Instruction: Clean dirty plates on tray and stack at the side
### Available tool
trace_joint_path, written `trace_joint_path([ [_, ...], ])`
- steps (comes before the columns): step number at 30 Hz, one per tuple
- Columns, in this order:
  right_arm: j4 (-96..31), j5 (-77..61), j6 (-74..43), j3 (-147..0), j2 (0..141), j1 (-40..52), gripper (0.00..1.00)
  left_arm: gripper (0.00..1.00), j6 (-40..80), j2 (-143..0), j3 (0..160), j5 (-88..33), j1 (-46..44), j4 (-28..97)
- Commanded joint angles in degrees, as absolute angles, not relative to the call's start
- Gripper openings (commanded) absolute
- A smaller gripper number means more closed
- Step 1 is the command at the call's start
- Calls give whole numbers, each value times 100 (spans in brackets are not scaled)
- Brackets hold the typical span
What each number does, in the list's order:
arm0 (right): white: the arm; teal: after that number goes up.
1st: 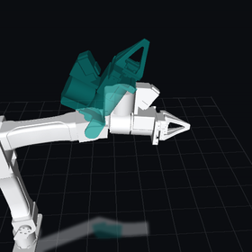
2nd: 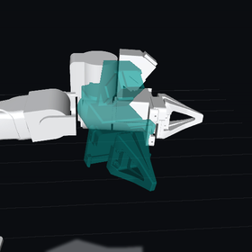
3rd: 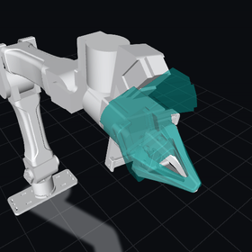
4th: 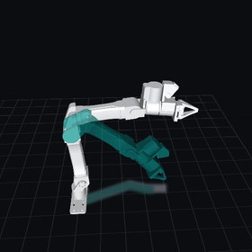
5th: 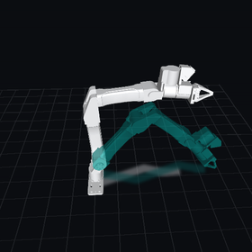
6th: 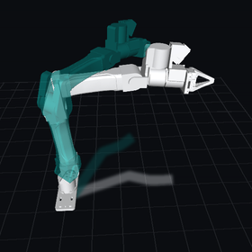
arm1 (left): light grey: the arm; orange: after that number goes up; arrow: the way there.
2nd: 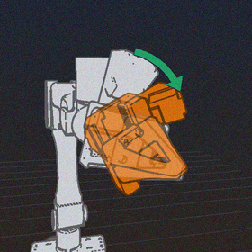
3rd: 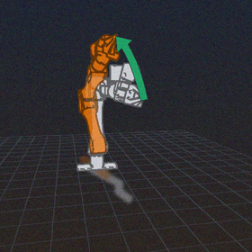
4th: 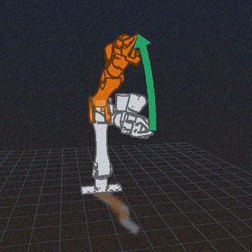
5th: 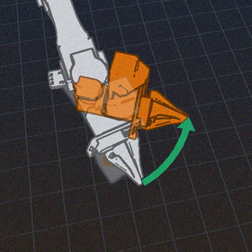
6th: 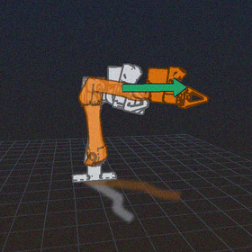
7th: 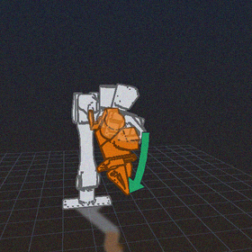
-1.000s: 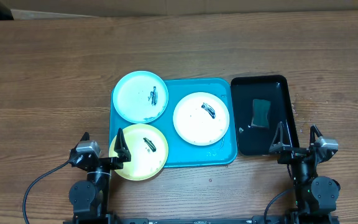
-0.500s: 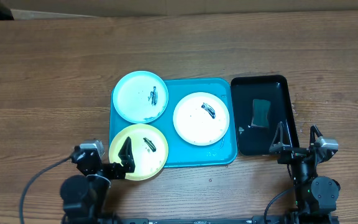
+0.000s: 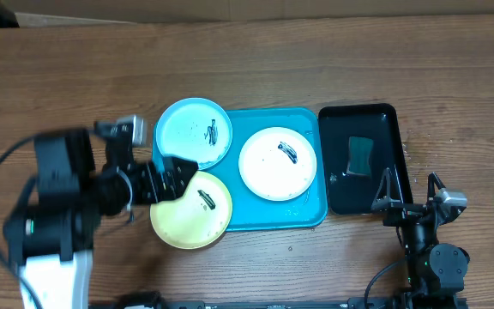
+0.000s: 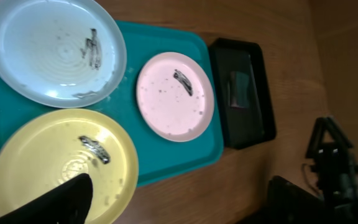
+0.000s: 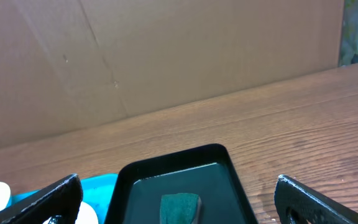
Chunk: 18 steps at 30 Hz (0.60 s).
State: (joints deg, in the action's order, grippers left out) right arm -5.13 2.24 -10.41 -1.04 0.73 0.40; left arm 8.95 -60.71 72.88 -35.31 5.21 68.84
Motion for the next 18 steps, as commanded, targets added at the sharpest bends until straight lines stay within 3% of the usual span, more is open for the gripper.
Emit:
trace_joint_path([
  [1, -467, 200, -1004, -47, 16, 25, 100, 33, 834, -6687, 7422, -4311, 515, 6965],
  [2, -467, 200, -1002, -47, 16, 25, 100, 8, 836, -6847, 7373, -4307, 484, 6971],
  [3, -467, 200, -1004, -47, 16, 25, 100, 4, 854, -7019, 7303, -4307, 425, 6987],
  [8, -351, -16, -1341, -47, 16, 25, 100, 4, 937, -7507, 6740, -4119, -161, 6818],
  [14, -484, -71, -1424, -47, 19, 27, 100, 4, 2010, -7649, 5940, -2891, -1199, 6292],
  [18, -375, -1247, -1831, -47, 25, 30, 100, 4, 2429, -7647, 5795, -2580, -1798, 5953],
])
